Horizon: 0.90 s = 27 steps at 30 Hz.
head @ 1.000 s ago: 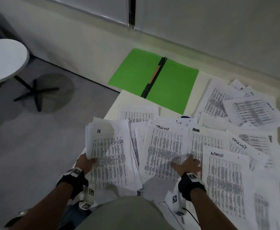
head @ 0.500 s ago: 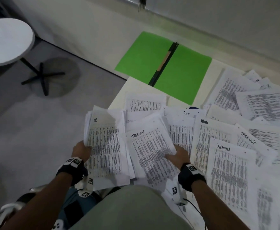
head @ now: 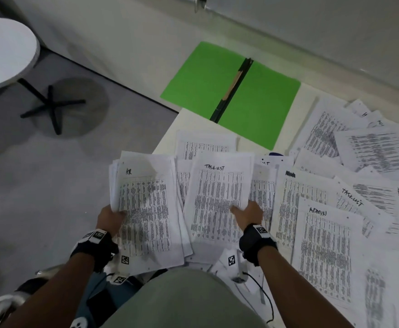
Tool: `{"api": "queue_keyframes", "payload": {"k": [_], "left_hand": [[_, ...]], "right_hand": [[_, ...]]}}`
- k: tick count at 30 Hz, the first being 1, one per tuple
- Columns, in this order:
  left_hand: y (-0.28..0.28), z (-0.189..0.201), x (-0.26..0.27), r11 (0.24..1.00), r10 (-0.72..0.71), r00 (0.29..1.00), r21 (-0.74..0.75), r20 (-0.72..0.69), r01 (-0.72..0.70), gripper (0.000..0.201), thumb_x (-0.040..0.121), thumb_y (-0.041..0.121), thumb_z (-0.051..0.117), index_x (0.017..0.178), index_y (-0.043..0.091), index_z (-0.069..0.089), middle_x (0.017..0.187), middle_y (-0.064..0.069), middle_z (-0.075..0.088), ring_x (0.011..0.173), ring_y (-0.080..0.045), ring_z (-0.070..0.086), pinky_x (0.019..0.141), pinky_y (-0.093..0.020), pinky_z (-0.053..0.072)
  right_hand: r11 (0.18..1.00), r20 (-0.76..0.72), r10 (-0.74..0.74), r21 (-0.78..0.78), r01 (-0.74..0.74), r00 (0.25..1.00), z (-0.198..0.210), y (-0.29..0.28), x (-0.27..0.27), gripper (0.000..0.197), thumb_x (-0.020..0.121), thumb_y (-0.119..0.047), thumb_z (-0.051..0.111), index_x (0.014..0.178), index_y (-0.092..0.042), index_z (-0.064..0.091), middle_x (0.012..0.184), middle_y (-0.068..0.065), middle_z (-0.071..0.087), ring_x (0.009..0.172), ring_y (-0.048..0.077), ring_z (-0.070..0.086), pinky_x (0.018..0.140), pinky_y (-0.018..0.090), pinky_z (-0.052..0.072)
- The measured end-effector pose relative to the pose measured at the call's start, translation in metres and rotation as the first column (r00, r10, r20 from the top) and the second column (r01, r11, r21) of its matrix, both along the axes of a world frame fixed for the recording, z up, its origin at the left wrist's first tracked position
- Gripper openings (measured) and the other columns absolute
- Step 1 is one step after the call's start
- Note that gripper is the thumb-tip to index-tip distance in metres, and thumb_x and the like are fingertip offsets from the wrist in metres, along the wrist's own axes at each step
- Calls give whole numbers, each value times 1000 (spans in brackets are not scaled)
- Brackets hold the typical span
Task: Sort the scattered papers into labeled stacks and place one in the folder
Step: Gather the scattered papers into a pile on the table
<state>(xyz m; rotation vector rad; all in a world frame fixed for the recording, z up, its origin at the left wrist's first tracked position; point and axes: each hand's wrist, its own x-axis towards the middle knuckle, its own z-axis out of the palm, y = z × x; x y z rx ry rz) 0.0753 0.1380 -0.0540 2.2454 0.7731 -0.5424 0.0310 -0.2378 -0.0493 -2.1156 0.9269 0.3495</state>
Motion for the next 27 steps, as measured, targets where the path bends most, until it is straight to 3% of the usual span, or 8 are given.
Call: {"api": "queue_keyframes", "payload": {"k": [4,7,11,13,15,18,23,27], "left_hand": [[5,7,-1,994,38,998,104,57,-44,28,89,4,53,115,-5,57,86,-16,55,76,-32,51,67,-36,40],[10,7,-3,991,34,997,127,67,-43,31,89,4,50,119,-3,56,85,-17,55,73,-32,50,64,-35,40],[14,2,-4,994,23,998,105,64,-30,26,88,5,52,111,-3,58,80,-19,57,63,-31,50,57,-31,39],[14,1,-3,994,23,997,102,75,-31,23,88,6,53,109,-3,59,77,-18,57,60,-30,50,54,-29,39],[13,0,-2,995,20,997,94,80,-27,24,89,5,52,111,0,58,73,-14,56,56,-24,48,49,-26,35],[12,-1,0,996,17,996,87,85,-24,27,90,5,51,116,3,58,75,-13,56,58,-24,50,51,-26,37],[15,-3,-1,996,-2,997,88,81,-5,31,89,4,50,119,7,58,78,-18,59,67,-33,57,60,-32,45],[14,0,0,997,-12,997,75,70,7,30,89,6,50,118,7,57,81,-20,60,70,-35,58,65,-37,50]], "right_hand": [[978,56,120,163,-128,991,4,16,7,31,80,-23,77,100,-8,59,94,6,62,84,22,61,72,28,48],[938,95,225,246,-242,970,7,40,14,51,79,-19,78,122,-8,54,115,6,62,102,20,60,93,35,51],[972,31,218,85,-220,976,2,59,32,76,76,-7,72,139,-3,30,144,7,34,137,28,32,106,27,33],[980,-7,200,-10,-200,980,-2,63,36,81,75,-6,70,142,-5,24,150,3,26,142,31,23,114,33,30],[981,8,173,-92,-172,985,-4,65,38,74,74,-8,70,138,-2,32,150,5,27,139,30,29,117,37,30],[979,-113,109,-162,-127,988,-3,55,37,43,84,-12,66,123,4,54,139,9,39,125,22,47,102,8,34],[951,-173,132,-256,-174,976,0,43,32,57,82,-19,72,132,-3,51,151,12,27,136,30,35,112,33,32],[985,-111,137,-88,-147,984,13,47,35,35,85,-16,69,116,-3,63,117,10,61,105,27,62,93,33,52]]}}
